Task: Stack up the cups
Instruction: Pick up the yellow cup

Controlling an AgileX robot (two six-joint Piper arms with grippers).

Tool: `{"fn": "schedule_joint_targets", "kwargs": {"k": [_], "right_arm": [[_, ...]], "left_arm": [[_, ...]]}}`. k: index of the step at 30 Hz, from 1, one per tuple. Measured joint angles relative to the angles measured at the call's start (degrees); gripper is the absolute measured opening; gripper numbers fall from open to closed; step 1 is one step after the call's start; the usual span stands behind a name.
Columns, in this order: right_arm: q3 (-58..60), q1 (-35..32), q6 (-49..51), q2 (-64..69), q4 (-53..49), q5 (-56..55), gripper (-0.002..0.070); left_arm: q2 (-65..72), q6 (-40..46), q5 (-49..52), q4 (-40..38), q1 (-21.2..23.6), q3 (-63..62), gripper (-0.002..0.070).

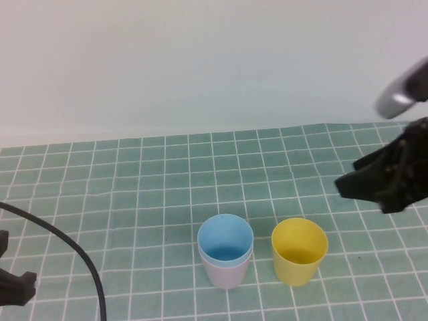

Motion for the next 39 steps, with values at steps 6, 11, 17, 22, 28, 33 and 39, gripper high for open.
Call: {"fn": "schedule_joint_targets", "kwargs": {"k": [6,11,17,22,28,33,39], "right_arm": [[-4.9,5.9,9.7,8.6,-14.8,-1.3,0.0355],[-5.9,7.2,14.0,13.5,-20.6,-2.2,0.0355],[-5.9,7.2,15.3,18.1,-21.2,-3.4,0.0355],[-5.9,7.2,15.6,20.7,-19.7,-4.0,0.0355],[-5.9,7.2,15.8,21.5,-16.4,-3.8,0.0355],[-5.9,7.2,15.9,21.5,-15.2,-3.8,0.0355],[-6.2,7.2,16.2,23.3,-15.1,-4.3,0.0355]], "left_arm": [[0.0,0.0,1.7,0.1,0.0,0.0,0.0],[0.0,0.0,1.7,0.1,0.0,0.0,0.0],[0.0,0.0,1.8,0.1,0.0,0.0,0.0],[0.0,0.0,1.8,0.1,0.0,0.0,0.0],[0.0,0.0,1.8,0.1,0.0,0.0,0.0],[0.0,0.0,1.8,0.1,0.0,0.0,0.0],[0.0,0.0,1.8,0.1,0.0,0.0,0.0]]}}
